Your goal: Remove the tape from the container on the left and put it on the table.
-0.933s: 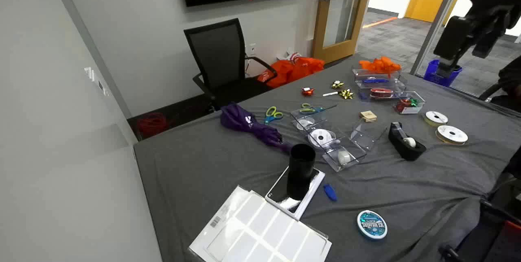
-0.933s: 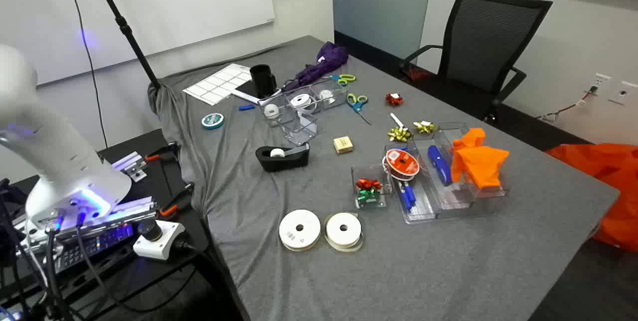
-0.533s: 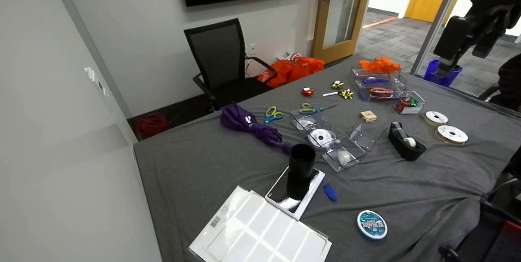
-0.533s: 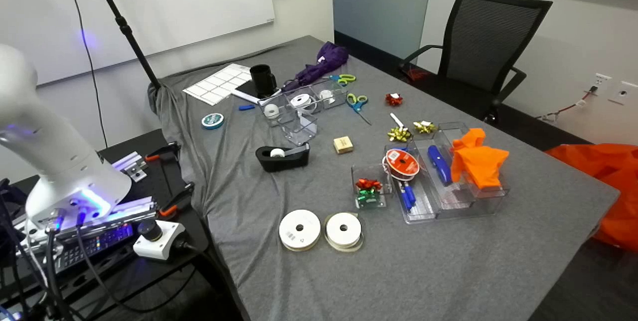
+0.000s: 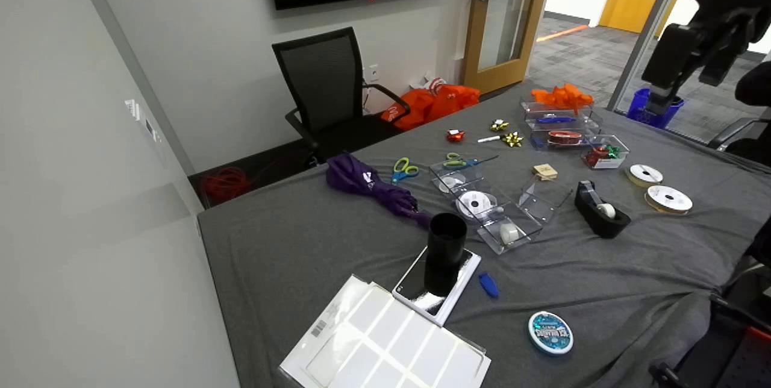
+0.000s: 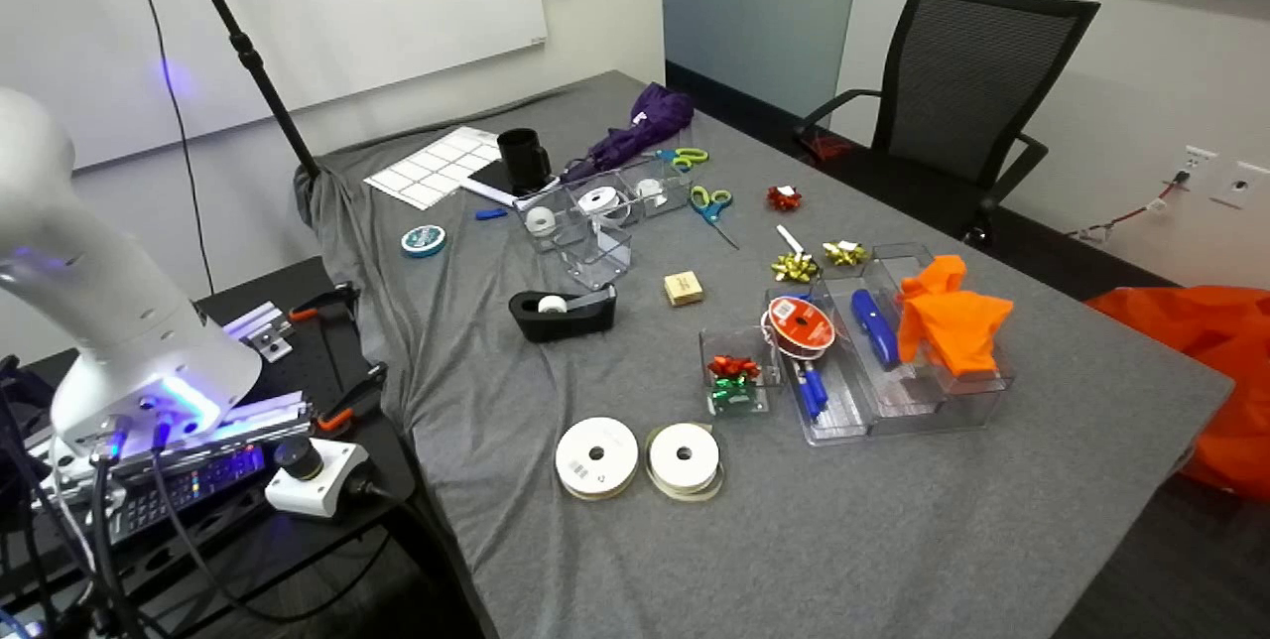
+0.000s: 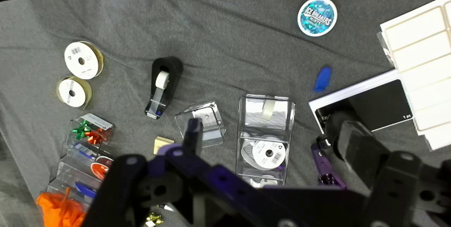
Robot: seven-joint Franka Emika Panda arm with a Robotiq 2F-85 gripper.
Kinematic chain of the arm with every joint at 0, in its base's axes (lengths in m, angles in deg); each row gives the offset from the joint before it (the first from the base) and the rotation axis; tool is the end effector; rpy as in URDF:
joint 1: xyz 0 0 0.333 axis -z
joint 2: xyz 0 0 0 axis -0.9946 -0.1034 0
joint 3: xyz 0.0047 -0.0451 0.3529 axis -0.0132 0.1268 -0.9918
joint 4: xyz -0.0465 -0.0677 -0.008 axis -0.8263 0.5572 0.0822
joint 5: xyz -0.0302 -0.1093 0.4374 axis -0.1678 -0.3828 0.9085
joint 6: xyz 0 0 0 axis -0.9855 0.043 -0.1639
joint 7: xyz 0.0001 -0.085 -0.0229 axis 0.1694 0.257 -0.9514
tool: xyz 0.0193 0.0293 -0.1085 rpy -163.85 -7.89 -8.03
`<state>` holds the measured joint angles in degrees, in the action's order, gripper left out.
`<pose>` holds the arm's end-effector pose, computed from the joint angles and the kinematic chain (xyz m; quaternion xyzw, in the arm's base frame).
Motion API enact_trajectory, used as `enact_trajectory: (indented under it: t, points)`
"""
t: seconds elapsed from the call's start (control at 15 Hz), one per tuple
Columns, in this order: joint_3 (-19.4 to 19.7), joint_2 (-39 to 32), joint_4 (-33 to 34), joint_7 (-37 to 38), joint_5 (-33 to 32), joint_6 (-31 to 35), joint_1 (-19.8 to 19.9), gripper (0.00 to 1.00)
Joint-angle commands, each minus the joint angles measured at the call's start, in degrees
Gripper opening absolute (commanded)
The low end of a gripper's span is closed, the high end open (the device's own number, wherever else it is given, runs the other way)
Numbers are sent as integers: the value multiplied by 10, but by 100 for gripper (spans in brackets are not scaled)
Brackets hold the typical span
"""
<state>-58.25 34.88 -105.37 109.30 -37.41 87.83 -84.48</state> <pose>0.4228 0.1592 0.5919 0.9925 -0.0714 0.0165 0.0983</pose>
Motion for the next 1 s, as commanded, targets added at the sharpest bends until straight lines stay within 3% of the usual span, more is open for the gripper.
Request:
enact_trajectory:
  t: [0.0, 0.13, 0.4, 0.93]
  points:
    - [13, -3, 1, 6, -6, -1, -16, 100]
    - [13, -9, 1, 8, -9, -1, -14, 100]
    - [35, -55, -6, 15, -7, 75, 0, 100]
    - [88, -238, 14, 11, 9, 234, -8, 100]
